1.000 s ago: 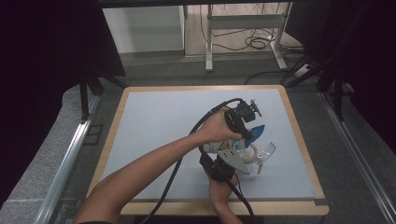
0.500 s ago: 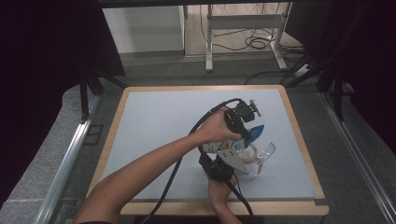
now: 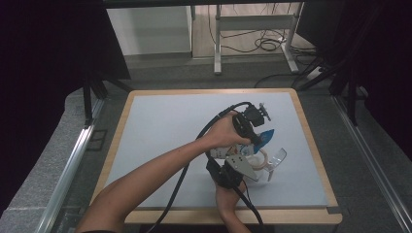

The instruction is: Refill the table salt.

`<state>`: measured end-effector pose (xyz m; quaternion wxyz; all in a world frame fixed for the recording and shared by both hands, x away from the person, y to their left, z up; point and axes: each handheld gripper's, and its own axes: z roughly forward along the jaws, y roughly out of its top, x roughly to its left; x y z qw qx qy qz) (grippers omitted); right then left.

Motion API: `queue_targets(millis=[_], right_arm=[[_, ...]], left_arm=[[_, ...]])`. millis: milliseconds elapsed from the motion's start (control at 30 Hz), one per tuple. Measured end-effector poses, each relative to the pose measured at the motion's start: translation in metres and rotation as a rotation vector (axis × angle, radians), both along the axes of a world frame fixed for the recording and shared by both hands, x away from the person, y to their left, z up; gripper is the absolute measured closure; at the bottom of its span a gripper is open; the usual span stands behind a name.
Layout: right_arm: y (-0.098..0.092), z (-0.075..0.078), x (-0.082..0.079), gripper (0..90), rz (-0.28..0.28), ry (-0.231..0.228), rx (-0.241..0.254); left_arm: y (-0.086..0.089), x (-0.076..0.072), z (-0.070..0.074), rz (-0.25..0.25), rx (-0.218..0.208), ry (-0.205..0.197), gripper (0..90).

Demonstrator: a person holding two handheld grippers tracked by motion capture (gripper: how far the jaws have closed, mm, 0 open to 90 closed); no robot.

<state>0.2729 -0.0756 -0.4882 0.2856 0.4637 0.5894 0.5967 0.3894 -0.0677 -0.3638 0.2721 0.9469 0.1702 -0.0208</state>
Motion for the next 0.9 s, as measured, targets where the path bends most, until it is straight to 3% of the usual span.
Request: queue_targets(millis=[900], right_arm=[[0.0007,-0.0031,0.0021,54.0,-0.006,0.009,0.012]], left_arm=[[-0.0005,0.0031,-0.0043,-0.003,0.003,0.009,90.0]])
